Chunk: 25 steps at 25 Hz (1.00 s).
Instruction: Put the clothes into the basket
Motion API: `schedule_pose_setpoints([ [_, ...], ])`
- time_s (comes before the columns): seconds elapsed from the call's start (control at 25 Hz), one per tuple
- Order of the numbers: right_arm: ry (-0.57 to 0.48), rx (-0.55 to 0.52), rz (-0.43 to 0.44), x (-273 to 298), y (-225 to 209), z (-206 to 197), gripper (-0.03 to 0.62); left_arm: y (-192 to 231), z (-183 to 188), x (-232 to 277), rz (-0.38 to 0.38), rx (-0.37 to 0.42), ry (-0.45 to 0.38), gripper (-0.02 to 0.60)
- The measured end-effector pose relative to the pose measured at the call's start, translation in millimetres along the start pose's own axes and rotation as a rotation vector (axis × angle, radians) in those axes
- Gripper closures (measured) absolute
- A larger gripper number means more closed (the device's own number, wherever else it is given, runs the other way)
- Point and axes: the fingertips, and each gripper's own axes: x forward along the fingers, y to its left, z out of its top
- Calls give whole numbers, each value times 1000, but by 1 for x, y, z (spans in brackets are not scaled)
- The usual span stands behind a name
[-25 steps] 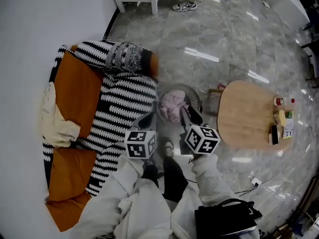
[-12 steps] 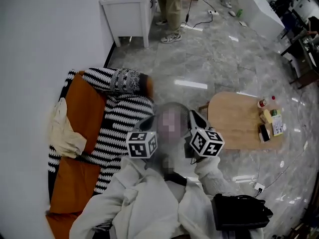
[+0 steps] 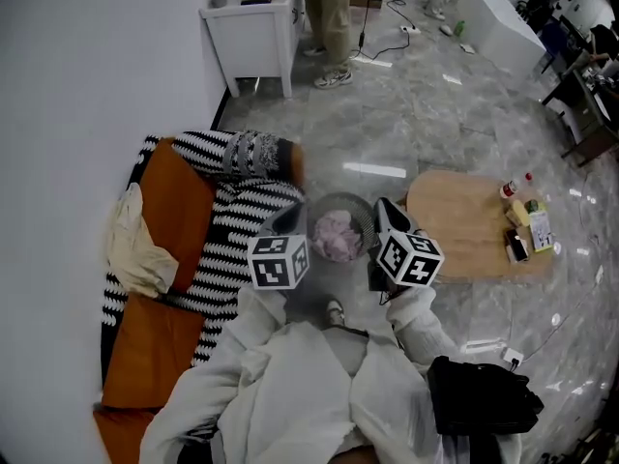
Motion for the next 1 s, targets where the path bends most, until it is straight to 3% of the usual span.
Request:
schedule_pose_setpoints([
  [0.12, 15, 1, 1, -2, 0, -6, 563, -2, -1, -2, 10, 32, 1, 577],
  [0.32, 24, -1, 3, -6, 0, -8, 563, -7, 1, -2, 4, -15, -8, 575],
  [1.0, 79, -18, 3, -5, -13, -17, 563, -11, -10, -3, 59, -19, 11, 575],
])
